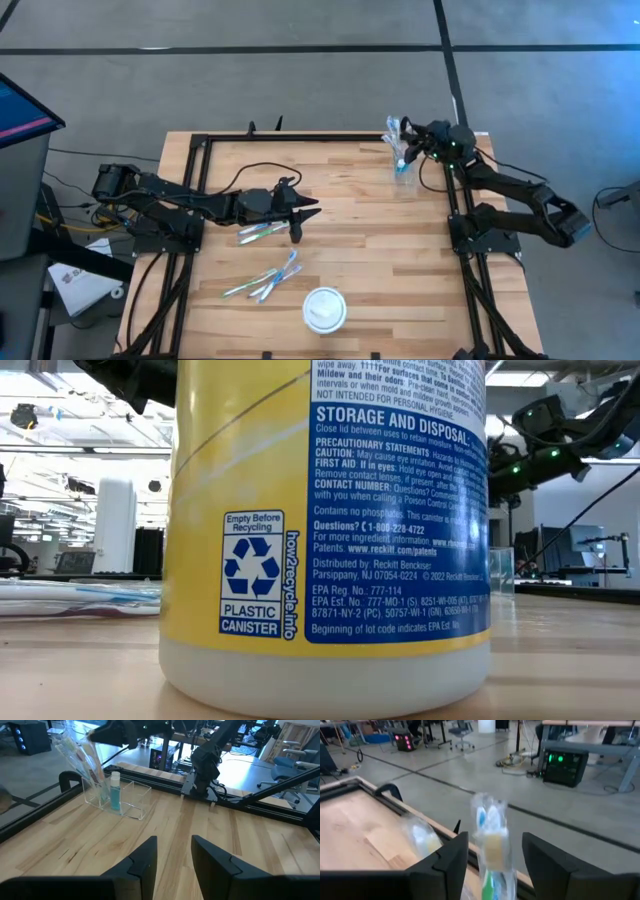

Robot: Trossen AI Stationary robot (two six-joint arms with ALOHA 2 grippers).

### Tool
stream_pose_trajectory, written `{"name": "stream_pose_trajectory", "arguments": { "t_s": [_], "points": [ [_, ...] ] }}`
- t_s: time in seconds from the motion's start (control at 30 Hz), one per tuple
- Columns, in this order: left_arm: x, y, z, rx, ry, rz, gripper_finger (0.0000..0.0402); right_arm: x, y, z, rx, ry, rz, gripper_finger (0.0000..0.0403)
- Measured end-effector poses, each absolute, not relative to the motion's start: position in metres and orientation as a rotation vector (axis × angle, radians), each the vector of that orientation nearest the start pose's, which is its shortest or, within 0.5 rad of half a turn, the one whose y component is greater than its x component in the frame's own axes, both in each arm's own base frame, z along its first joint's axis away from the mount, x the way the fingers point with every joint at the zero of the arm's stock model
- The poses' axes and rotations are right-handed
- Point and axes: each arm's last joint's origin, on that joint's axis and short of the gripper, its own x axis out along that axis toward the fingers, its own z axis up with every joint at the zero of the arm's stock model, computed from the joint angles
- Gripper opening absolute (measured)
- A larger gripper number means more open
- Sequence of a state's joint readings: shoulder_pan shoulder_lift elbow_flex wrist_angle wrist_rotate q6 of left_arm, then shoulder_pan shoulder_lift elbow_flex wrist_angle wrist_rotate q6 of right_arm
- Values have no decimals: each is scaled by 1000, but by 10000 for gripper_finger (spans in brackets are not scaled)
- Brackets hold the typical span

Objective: Pick & Place toothbrushing station
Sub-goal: Put the green toothbrush into the transparent organizer

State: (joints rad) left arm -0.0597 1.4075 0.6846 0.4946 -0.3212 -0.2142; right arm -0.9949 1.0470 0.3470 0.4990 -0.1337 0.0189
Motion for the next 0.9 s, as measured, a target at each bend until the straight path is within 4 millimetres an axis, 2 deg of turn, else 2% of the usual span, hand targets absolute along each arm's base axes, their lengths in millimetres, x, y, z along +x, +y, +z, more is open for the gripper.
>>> {"name": "stream_pose_trajectory", "arguments": {
  "t_s": [0.47, 0.7, 0.9],
  "points": [
    [293, -8, 225, -169, 197, 283, 113, 115, -149, 231, 45, 25, -792, 176],
    [293, -9, 223, -170, 222, 267, 113, 118, -128, 246, 31, -47, -649, 167],
    [289, -10, 211, -203, 350, 267, 113, 128, -108, 251, 44, -74, -441, 159]
  ]
}}
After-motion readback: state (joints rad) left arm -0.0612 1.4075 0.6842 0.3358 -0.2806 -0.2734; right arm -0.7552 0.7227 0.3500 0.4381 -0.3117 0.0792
